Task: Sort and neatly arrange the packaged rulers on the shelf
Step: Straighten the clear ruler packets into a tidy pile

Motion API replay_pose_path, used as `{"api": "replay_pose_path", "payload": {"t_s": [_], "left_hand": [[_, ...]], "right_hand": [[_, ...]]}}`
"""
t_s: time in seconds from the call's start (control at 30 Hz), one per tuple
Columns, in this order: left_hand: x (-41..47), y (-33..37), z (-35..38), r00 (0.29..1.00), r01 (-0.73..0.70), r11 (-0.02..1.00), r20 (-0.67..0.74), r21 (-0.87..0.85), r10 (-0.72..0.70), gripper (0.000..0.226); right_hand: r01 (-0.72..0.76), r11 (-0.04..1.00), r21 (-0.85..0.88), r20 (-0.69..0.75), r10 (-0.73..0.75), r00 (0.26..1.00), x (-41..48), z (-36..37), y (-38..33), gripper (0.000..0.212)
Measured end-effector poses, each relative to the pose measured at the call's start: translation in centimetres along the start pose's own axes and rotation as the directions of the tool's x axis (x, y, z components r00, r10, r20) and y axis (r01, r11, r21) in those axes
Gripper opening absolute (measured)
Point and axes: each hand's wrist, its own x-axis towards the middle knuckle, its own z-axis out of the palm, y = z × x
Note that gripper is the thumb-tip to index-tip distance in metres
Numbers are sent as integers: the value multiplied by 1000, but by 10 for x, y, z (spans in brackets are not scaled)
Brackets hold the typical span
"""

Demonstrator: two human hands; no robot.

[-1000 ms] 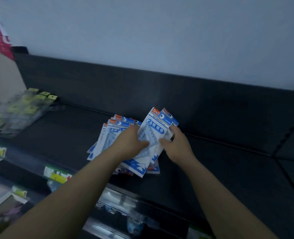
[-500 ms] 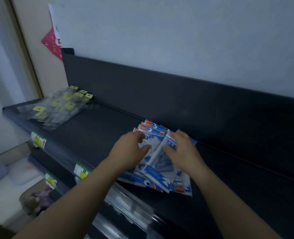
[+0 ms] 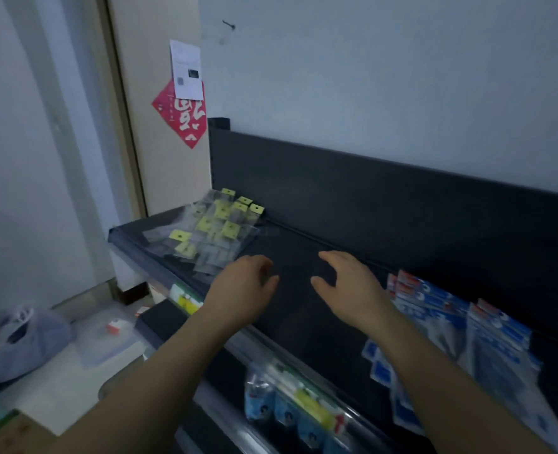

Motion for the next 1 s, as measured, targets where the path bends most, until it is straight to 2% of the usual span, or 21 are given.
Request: {"api": "replay_pose_path", "payload": {"t_s": [0.17, 0.37, 0.57, 0.7, 0.8, 1.0], "left_hand": [[29, -72, -29, 999, -4, 1000, 36, 14, 4, 35], [70, -129, -37, 999, -19, 998, 51, 54, 16, 36], [108, -158, -35, 998, -21, 978, -48, 208, 31, 44], [131, -167, -30, 993, 33, 947, 95, 319, -67, 63], [148, -176, -23, 965, 63, 944, 223, 324, -141, 74], [172, -203, -20, 949, -15, 945, 302, 326, -90, 78]], "right_hand": [[-80, 989, 124, 24, 78, 997, 39, 50, -57, 54], [-178, 962, 206, 51, 171, 984, 73, 83, -87, 54], [-217, 944, 250, 37, 214, 976, 110, 103, -92, 51], [-243, 927, 288, 85, 228, 970, 140, 119, -98, 49], [-279, 920, 275, 114, 257, 960, 161, 135, -99, 30], [-248, 958, 141, 77, 239, 968, 181, 156, -94, 51]]}}
